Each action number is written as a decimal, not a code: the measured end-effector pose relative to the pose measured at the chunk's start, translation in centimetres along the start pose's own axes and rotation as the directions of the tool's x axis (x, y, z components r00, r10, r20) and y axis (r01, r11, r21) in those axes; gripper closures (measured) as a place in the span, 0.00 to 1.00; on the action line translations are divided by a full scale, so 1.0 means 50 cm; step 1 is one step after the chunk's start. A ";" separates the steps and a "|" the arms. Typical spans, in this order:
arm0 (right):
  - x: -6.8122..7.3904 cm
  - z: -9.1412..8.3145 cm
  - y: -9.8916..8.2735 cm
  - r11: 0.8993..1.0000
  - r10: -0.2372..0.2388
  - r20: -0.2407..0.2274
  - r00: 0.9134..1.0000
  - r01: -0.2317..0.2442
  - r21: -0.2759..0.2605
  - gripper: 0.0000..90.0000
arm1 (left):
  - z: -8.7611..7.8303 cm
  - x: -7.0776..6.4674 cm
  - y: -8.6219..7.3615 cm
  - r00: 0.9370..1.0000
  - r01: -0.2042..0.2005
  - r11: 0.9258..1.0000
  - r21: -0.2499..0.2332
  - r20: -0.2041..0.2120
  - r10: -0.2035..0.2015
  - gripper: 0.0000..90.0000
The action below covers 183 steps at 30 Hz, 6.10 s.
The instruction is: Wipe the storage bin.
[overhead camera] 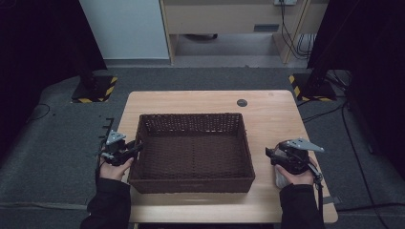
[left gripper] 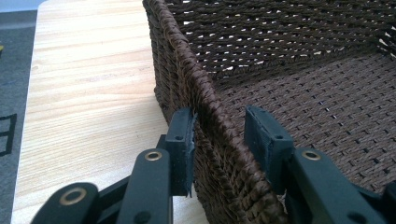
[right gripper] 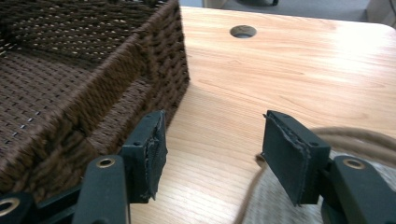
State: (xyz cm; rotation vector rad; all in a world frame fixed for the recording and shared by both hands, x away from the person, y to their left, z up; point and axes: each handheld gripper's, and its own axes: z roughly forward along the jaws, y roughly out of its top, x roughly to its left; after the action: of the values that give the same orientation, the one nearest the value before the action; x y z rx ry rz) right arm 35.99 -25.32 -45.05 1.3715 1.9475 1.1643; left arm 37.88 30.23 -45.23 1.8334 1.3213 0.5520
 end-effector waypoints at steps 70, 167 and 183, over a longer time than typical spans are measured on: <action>-0.058 0.025 0.006 0.998 0.017 -0.052 0.998 -0.020 -0.059 0.74 | 0.001 -0.023 -0.002 1.000 0.011 1.000 -0.004 0.021 -0.011 0.76; -0.041 0.125 0.100 0.993 -0.046 -0.050 0.998 0.040 -0.110 0.76 | 0.006 -0.043 -0.001 0.998 -0.057 0.998 -0.002 0.011 0.057 0.71; -0.002 0.138 0.064 0.996 -0.088 -0.106 0.990 0.087 -0.015 0.76 | 0.006 -0.043 0.000 0.998 -0.056 0.998 0.001 0.009 0.056 0.71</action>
State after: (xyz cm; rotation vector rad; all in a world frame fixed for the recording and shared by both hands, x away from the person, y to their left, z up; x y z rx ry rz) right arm 42.99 -22.45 -45.91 1.2285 2.0504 1.2271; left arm 37.31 28.11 -45.20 1.8768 1.2680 0.5720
